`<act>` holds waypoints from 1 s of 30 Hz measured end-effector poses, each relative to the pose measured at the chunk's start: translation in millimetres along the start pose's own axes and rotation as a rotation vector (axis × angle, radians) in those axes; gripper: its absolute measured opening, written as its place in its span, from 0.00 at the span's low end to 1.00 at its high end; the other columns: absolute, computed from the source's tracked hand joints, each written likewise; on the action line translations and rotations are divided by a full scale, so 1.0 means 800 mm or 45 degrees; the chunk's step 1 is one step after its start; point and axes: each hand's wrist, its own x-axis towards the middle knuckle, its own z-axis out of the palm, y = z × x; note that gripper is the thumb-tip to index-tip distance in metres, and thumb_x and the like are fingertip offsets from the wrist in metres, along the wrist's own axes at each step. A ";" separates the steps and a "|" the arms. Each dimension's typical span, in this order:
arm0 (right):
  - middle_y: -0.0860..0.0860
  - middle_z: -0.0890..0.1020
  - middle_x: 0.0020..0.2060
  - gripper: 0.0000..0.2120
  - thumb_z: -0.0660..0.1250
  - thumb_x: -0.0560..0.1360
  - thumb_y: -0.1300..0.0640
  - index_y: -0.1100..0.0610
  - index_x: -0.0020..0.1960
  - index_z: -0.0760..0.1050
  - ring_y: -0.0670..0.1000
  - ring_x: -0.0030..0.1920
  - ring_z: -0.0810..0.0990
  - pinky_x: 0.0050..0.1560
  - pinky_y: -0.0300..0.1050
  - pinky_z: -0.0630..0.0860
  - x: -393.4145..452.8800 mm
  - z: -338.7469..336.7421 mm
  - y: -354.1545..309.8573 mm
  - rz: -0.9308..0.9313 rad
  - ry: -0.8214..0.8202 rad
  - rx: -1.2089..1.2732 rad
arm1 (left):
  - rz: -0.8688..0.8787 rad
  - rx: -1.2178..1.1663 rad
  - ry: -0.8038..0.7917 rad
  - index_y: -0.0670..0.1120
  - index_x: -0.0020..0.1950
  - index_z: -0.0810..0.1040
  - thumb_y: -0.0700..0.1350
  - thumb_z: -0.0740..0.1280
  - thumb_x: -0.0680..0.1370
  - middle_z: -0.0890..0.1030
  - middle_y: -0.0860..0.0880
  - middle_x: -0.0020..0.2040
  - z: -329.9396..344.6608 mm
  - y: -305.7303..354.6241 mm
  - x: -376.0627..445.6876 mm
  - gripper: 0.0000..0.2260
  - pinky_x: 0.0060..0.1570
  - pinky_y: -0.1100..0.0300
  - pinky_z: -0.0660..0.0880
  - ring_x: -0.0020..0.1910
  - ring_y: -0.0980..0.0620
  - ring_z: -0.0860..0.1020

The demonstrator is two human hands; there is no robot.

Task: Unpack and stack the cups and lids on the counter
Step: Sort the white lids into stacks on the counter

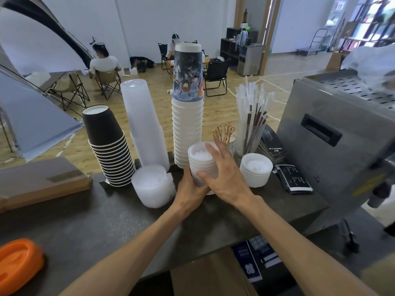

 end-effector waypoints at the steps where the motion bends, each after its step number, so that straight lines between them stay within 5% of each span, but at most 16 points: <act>1: 0.51 0.56 0.81 0.37 0.71 0.76 0.46 0.51 0.80 0.60 0.49 0.81 0.52 0.78 0.45 0.53 -0.003 -0.002 0.002 0.009 0.027 0.044 | -0.013 -0.002 -0.011 0.67 0.68 0.61 0.50 0.77 0.73 0.75 0.62 0.65 -0.001 -0.001 0.001 0.33 0.53 0.79 0.70 0.60 0.72 0.74; 5: 0.55 0.71 0.71 0.30 0.74 0.75 0.55 0.57 0.74 0.68 0.52 0.73 0.68 0.74 0.53 0.67 -0.033 -0.018 0.026 0.177 0.486 0.099 | -0.101 0.004 -0.024 0.58 0.71 0.63 0.54 0.77 0.72 0.75 0.61 0.64 -0.001 -0.005 0.004 0.33 0.55 0.71 0.70 0.62 0.61 0.75; 8: 0.59 0.73 0.65 0.33 0.79 0.69 0.56 0.61 0.70 0.69 0.58 0.65 0.71 0.66 0.61 0.72 -0.053 -0.027 0.057 0.446 0.806 -0.086 | -0.151 -0.002 0.001 0.59 0.68 0.63 0.53 0.78 0.72 0.75 0.59 0.64 0.002 -0.007 0.007 0.31 0.60 0.62 0.69 0.64 0.57 0.74; 13: 0.61 0.64 0.73 0.47 0.82 0.65 0.46 0.54 0.75 0.61 0.62 0.71 0.65 0.68 0.59 0.69 -0.059 -0.023 0.102 0.699 0.488 -0.153 | -0.178 -0.038 0.084 0.58 0.66 0.65 0.50 0.78 0.71 0.76 0.55 0.65 0.014 -0.001 0.008 0.30 0.59 0.61 0.68 0.63 0.55 0.75; 18: 0.58 0.71 0.64 0.35 0.81 0.67 0.49 0.55 0.67 0.67 0.61 0.63 0.73 0.55 0.50 0.71 -0.054 -0.026 0.119 0.690 0.369 -0.032 | -0.192 -0.009 0.059 0.57 0.65 0.62 0.49 0.80 0.69 0.75 0.59 0.59 0.009 0.007 0.004 0.33 0.53 0.73 0.68 0.60 0.57 0.74; 21: 0.53 0.74 0.59 0.35 0.82 0.65 0.48 0.54 0.64 0.70 0.55 0.59 0.73 0.53 0.44 0.68 -0.054 -0.036 0.113 0.715 0.408 0.081 | -0.176 0.023 0.031 0.55 0.70 0.60 0.55 0.81 0.67 0.74 0.56 0.65 -0.003 0.004 0.000 0.39 0.62 0.64 0.69 0.65 0.55 0.73; 23: 0.50 0.75 0.59 0.33 0.82 0.65 0.49 0.53 0.63 0.70 0.51 0.57 0.75 0.54 0.44 0.71 -0.052 -0.045 0.098 0.801 0.451 0.369 | -0.170 0.074 0.051 0.51 0.73 0.60 0.57 0.80 0.67 0.73 0.54 0.69 -0.010 0.002 -0.008 0.42 0.63 0.65 0.68 0.67 0.56 0.72; 26: 0.56 0.80 0.61 0.27 0.80 0.68 0.53 0.56 0.63 0.74 0.56 0.59 0.81 0.49 0.48 0.80 -0.048 -0.062 0.068 0.943 0.416 1.402 | -0.092 0.145 0.119 0.54 0.73 0.61 0.55 0.80 0.68 0.71 0.56 0.67 -0.015 0.004 -0.031 0.40 0.60 0.75 0.65 0.64 0.61 0.70; 30: 0.59 0.80 0.58 0.21 0.74 0.71 0.52 0.56 0.61 0.75 0.58 0.57 0.79 0.51 0.51 0.80 -0.046 -0.081 0.033 1.076 0.330 1.930 | -0.018 0.200 0.155 0.53 0.78 0.58 0.56 0.79 0.69 0.69 0.53 0.71 -0.015 0.010 -0.048 0.45 0.71 0.57 0.68 0.68 0.58 0.69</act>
